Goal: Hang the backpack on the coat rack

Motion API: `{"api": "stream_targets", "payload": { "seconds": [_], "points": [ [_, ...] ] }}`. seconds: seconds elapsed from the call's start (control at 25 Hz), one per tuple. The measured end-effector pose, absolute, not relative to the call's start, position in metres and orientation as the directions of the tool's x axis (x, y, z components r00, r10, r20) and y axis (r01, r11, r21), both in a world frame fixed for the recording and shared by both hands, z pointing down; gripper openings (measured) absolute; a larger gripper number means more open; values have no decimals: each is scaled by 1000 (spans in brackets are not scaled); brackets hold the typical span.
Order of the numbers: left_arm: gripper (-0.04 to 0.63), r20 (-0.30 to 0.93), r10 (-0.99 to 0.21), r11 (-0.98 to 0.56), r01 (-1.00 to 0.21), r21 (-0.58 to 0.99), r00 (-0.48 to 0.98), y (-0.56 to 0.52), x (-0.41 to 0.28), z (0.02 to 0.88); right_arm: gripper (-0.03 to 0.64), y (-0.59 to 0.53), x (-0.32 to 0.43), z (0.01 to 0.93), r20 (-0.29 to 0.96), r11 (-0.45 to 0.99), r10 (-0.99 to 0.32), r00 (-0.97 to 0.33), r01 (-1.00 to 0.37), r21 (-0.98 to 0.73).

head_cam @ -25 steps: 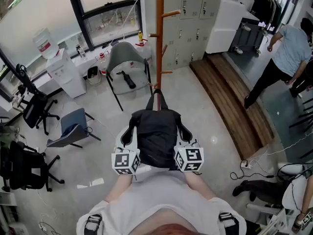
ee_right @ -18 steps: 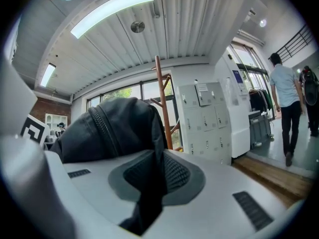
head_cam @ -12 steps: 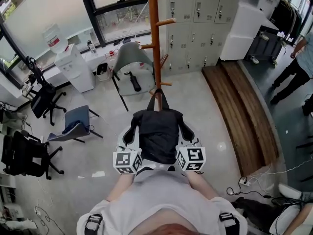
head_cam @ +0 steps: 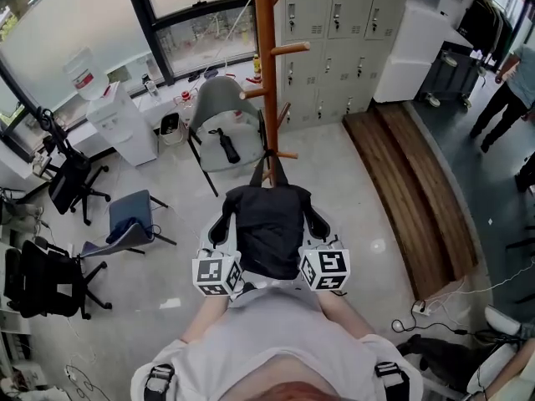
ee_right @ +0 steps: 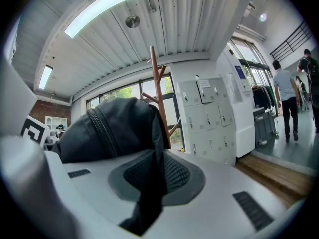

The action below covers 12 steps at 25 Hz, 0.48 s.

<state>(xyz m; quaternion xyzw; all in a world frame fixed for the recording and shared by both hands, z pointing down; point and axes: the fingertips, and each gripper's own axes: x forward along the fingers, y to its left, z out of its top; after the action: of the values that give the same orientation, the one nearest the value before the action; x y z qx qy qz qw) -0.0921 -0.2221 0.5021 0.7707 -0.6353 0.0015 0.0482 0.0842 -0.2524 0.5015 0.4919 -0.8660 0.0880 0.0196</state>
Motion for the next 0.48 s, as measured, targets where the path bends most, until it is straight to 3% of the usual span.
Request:
{"api": "stream_targets", "payload": {
  "seconds": [0.48],
  "points": [
    [32,34,-966,-252,-963,91,256,-263,-132,497,41,-277,45,495,119,444,-883,-455,-890,-107]
  ]
}}
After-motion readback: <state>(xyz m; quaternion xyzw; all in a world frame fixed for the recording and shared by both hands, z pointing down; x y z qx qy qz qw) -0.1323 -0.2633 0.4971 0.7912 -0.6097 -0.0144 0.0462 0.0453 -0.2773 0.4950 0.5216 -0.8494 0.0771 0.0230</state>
